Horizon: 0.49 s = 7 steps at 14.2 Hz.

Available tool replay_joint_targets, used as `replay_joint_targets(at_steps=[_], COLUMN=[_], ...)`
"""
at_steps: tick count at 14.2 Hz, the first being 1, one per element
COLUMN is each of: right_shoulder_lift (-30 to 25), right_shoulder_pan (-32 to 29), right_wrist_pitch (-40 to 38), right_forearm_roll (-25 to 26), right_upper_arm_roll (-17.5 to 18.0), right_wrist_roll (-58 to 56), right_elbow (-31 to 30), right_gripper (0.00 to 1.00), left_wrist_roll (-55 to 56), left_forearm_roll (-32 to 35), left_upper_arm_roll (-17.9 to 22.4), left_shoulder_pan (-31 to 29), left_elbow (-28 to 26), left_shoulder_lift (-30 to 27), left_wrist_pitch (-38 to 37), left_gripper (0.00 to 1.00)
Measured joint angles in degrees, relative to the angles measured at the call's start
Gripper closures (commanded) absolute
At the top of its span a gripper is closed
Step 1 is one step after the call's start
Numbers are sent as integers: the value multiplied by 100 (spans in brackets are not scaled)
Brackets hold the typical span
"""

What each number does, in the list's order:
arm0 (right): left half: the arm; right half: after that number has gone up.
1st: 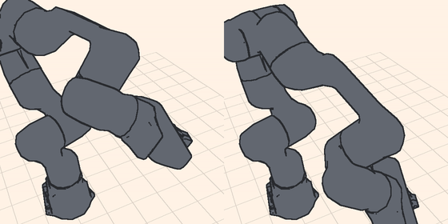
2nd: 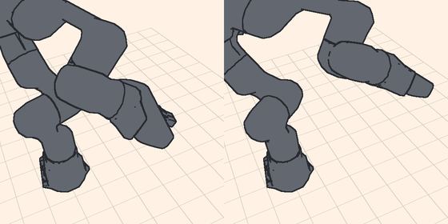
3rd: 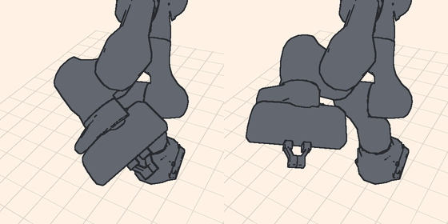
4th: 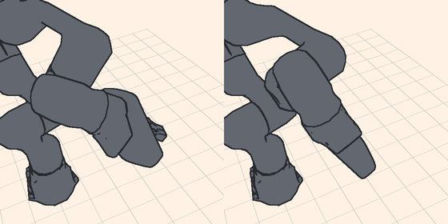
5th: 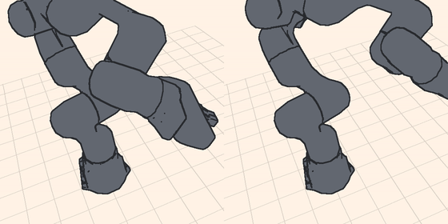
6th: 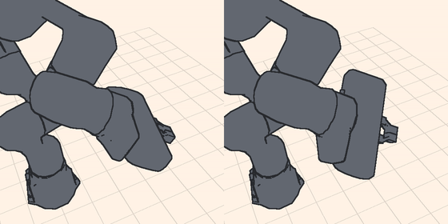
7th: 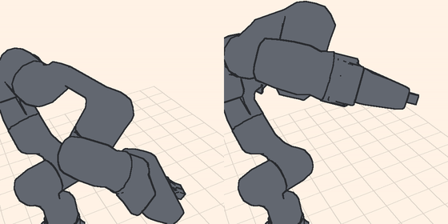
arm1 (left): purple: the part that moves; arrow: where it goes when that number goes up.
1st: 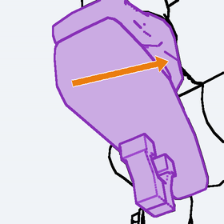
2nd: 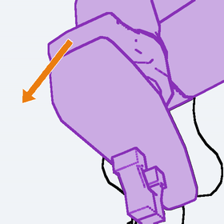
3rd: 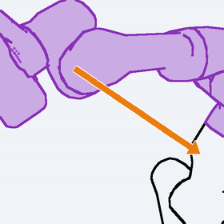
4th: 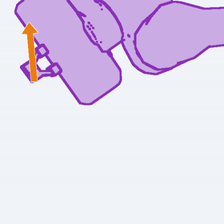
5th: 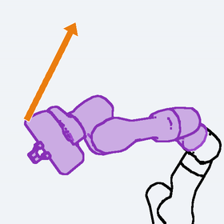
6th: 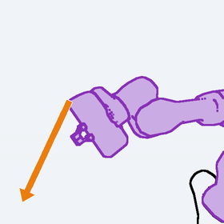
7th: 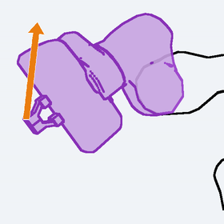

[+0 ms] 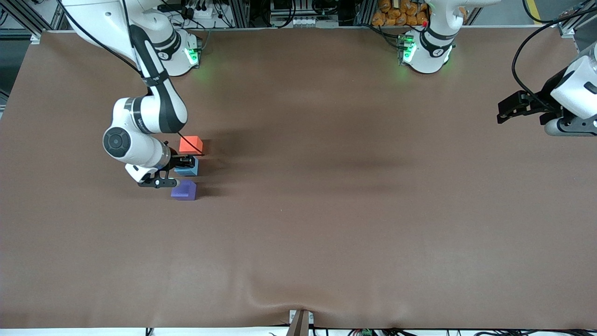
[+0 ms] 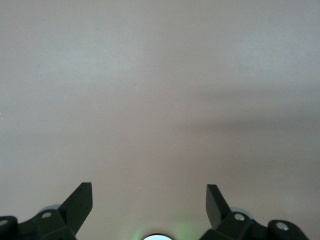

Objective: Place blue block between orange and purple blocks
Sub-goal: 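Lower the blue block between the orange and purple blocks, open right gripper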

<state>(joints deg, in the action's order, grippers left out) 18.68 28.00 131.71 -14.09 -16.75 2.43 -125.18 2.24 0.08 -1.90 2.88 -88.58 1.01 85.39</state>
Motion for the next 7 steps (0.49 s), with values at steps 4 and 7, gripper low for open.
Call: replay_joint_targets(at_steps=[4, 7], right_shoulder_lift=[96, 134], right_shoulder_pan=[0, 0], right_wrist_pitch=[109, 124], right_forearm_roll=[0, 0], right_upper_arm_roll=[0, 0], right_wrist_roll=[0, 0], right_elbow=[-3, -3], right_gripper=[100, 100], left_wrist_roll=[0, 0], left_forearm_roll=[0, 0], left_upper_arm_roll=[0, 0], left_shoulder_pan=[0, 0], left_elbow=[-1, -3], left_shoulder_lift=[0, 0], left_wrist_pitch=[0, 0], left_gripper=[0, 0])
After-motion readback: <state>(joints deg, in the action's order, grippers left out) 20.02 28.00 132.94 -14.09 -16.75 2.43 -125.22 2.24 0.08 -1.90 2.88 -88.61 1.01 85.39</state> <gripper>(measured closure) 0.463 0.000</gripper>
